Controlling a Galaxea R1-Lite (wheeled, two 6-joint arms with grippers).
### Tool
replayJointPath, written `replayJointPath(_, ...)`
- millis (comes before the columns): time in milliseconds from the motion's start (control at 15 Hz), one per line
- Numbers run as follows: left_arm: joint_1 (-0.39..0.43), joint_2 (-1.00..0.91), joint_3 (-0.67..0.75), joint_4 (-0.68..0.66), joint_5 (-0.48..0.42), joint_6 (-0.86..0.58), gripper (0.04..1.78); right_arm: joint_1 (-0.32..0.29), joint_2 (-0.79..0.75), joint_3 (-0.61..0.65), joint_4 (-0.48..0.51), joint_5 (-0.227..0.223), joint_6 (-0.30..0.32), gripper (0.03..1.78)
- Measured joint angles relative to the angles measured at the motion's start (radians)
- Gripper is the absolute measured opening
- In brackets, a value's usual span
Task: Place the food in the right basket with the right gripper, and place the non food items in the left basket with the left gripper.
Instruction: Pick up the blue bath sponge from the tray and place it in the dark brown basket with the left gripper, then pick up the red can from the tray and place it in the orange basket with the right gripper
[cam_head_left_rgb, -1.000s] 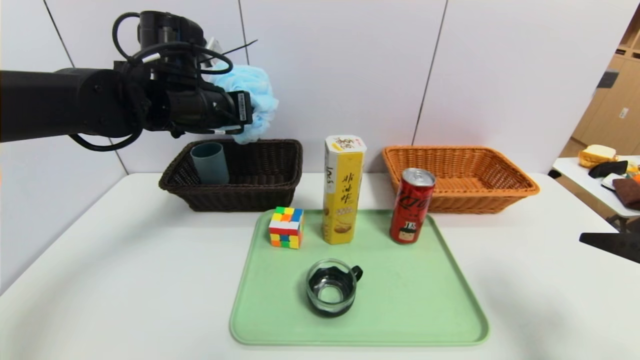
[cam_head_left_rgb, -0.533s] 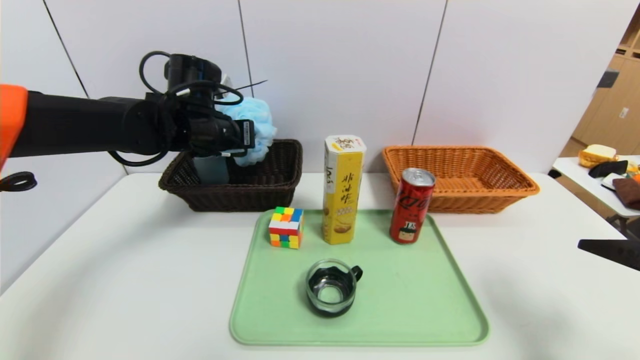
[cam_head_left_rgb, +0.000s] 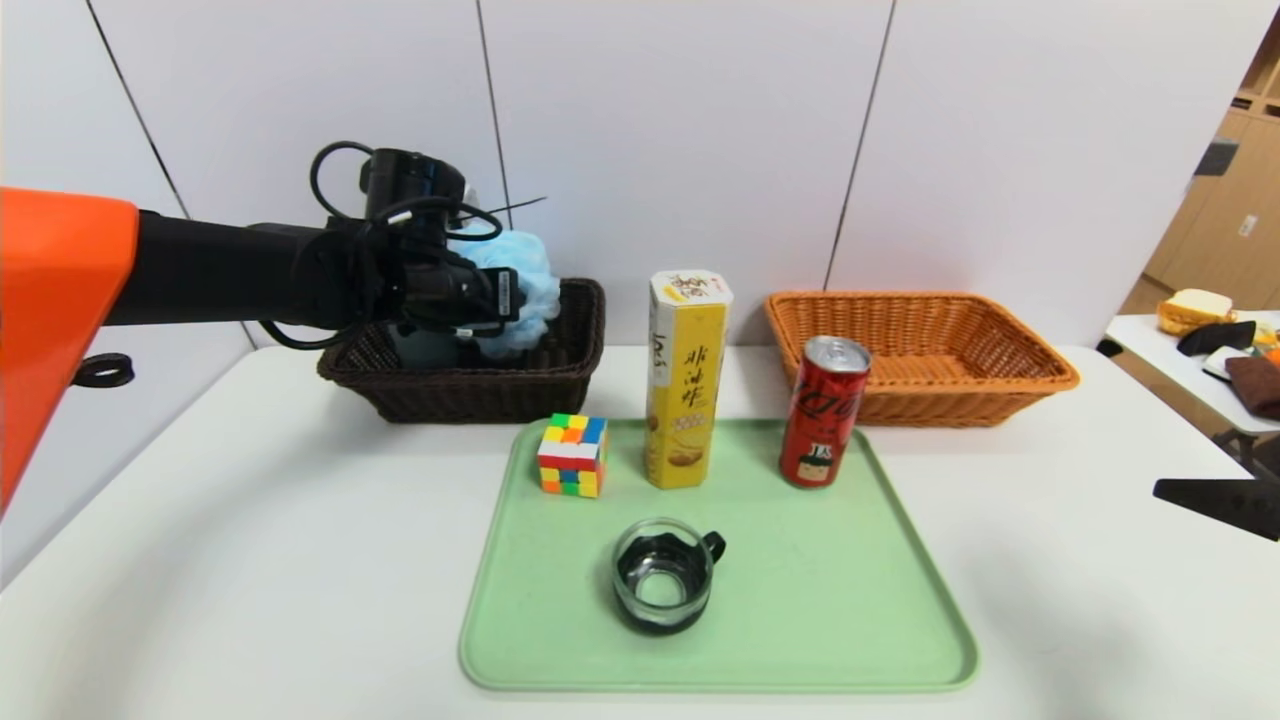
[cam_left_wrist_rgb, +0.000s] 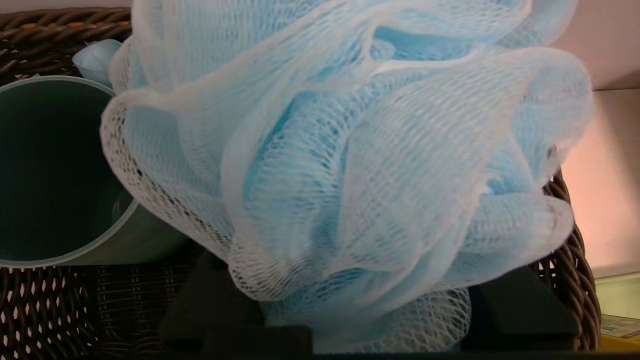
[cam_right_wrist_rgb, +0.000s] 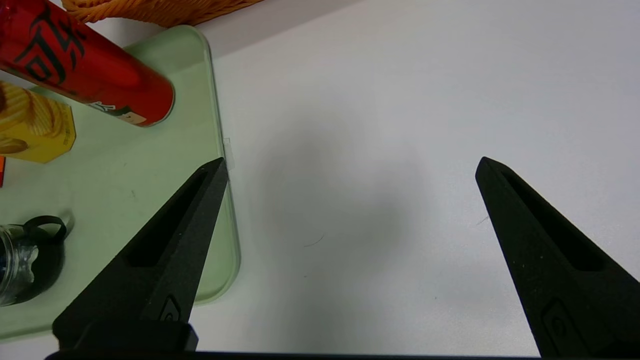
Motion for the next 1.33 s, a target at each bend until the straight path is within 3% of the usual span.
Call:
replayJointPath(333,-0.001,-0.028,-0.009,0.0,0.003,0.001,1.32,0.02,-0.006,-0.005,0.0,0.002,-0.054,1.71)
replayJointPath(600,-0.003,-0.11,0.011,0.011,0.011,-0.023,1.47,0.114,-0.026,-0.008,-0.001,0.006,-0.055,1.71)
replayJointPath(733,-0.013,-0.159,0.02,0.023,0.076,-0.057,1.53,0.171,-0.041,-0.005,-0.001,0.004,-0.061,1.71)
replayJointPath(933,-0.036,-0.234,0.029,0.023,0.243,-0.141,1.58,0.24,-0.061,0.002,-0.001,0.005,-0.061,1.71)
replayJointPath(1067,-0.048,-0.297,0.083,0.036,0.273,-0.144,1.61,0.325,-0.074,0.008,-0.002,0.006,-0.063,1.71)
replayJointPath(1200,-0.063,-0.37,0.196,0.038,0.279,-0.085,1.63,0.41,-0.084,0.059,-0.064,0.004,-0.08,1.71)
replayJointPath(1333,-0.078,-0.445,0.324,0.039,0.279,-0.023,1.65,0.443,-0.072,0.157,-0.239,-0.013,-0.127,1.71)
